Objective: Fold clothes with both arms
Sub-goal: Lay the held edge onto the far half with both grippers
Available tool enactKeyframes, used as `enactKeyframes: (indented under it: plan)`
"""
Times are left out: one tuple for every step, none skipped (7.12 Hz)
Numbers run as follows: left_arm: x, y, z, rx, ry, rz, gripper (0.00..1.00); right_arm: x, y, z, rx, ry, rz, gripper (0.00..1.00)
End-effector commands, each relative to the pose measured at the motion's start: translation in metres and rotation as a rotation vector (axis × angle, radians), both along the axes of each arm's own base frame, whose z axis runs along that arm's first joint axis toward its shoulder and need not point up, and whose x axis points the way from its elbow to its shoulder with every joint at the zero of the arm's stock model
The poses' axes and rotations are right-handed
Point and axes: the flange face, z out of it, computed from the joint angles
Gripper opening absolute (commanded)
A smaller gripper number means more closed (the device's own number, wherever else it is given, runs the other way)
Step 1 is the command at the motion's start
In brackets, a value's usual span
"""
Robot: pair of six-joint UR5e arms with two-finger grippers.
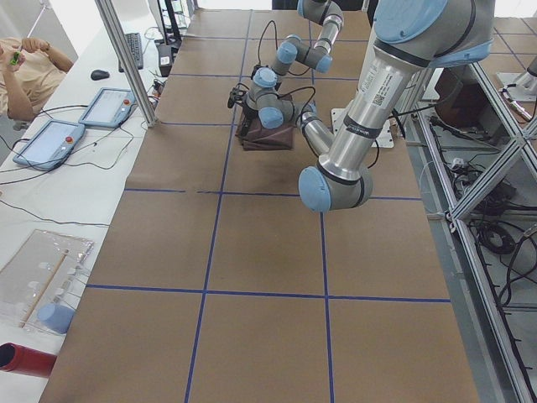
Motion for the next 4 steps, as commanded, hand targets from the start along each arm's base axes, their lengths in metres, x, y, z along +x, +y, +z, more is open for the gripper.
enactKeyframes:
  plan:
    - [0.000,0.000,0.002,-0.005,-0.002,-0.001,1.00,-0.010,-0.010,0.025,0.034,0.096,-0.051,1.00]
    - [0.000,0.000,0.002,-0.003,-0.003,-0.001,1.00,-0.010,-0.023,0.040,0.032,0.134,-0.052,1.00]
    - [0.000,0.000,0.002,-0.005,-0.002,-0.001,1.00,0.001,-0.046,0.049,0.036,0.163,-0.042,1.00]
    - [0.000,0.000,0.002,-0.005,-0.002,-0.001,1.00,0.024,-0.078,0.048,0.042,0.174,-0.017,1.00]
